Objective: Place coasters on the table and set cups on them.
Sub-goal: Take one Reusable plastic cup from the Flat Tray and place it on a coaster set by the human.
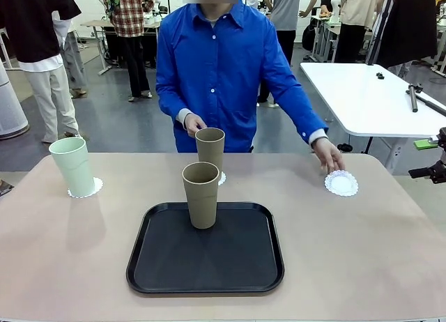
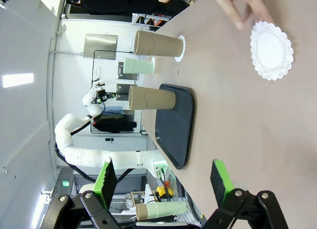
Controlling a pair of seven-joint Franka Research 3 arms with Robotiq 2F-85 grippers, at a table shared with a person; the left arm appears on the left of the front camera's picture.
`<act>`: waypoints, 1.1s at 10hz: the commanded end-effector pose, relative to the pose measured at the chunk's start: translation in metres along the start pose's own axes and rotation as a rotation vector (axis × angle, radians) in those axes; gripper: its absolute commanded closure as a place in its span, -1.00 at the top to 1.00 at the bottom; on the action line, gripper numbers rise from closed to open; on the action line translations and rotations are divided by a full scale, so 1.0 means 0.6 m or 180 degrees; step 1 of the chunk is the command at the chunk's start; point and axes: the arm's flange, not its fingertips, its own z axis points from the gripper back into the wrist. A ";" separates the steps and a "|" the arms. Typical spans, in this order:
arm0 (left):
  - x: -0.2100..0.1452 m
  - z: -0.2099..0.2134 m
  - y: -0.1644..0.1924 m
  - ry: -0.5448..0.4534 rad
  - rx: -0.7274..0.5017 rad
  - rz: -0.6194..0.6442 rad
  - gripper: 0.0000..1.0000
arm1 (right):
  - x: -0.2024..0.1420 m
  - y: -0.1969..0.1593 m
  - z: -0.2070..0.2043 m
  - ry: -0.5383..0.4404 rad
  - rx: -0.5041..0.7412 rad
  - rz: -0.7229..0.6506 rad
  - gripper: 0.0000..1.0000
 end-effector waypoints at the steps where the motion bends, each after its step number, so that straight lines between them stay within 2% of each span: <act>1: -0.001 0.002 -0.002 -0.0004 0.0003 -0.0010 1.00 | 0.001 -0.001 -0.001 -0.0008 -0.0020 -0.0003 1.00; 11: -0.001 0.002 -0.002 -0.0004 0.0003 -0.0010 1.00 | 0.001 -0.001 -0.001 -0.0008 -0.0020 -0.0003 1.00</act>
